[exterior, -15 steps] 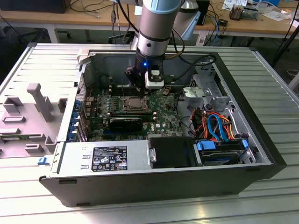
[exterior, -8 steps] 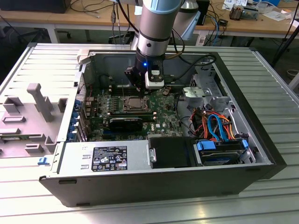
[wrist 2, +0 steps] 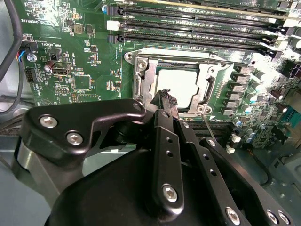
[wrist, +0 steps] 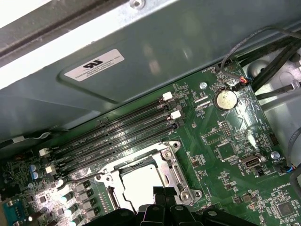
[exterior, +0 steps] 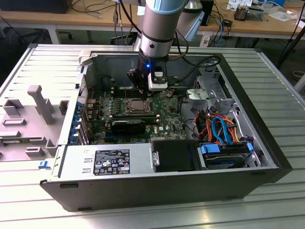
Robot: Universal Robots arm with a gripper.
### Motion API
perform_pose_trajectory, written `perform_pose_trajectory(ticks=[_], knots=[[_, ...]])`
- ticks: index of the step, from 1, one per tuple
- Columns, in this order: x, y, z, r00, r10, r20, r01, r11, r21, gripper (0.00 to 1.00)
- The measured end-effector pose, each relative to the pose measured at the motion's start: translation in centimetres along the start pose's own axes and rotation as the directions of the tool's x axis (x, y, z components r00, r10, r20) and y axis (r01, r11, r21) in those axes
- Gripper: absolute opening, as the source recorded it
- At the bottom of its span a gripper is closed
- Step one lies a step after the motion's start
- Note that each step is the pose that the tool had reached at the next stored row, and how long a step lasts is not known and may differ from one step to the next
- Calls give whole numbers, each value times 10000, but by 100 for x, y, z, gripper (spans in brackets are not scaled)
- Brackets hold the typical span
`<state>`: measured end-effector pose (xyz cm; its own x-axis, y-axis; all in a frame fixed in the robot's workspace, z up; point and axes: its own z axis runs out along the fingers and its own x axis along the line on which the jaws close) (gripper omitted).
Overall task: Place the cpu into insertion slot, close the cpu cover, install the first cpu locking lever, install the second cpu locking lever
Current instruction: 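Install the first cpu locking lever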
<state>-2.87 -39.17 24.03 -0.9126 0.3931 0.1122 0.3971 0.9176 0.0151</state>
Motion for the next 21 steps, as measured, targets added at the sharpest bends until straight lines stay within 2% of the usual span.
perform_pose_trajectory(ticks=[21], knots=[[-1,-1,0,9998,-184,-6,184,9998,13,11]])
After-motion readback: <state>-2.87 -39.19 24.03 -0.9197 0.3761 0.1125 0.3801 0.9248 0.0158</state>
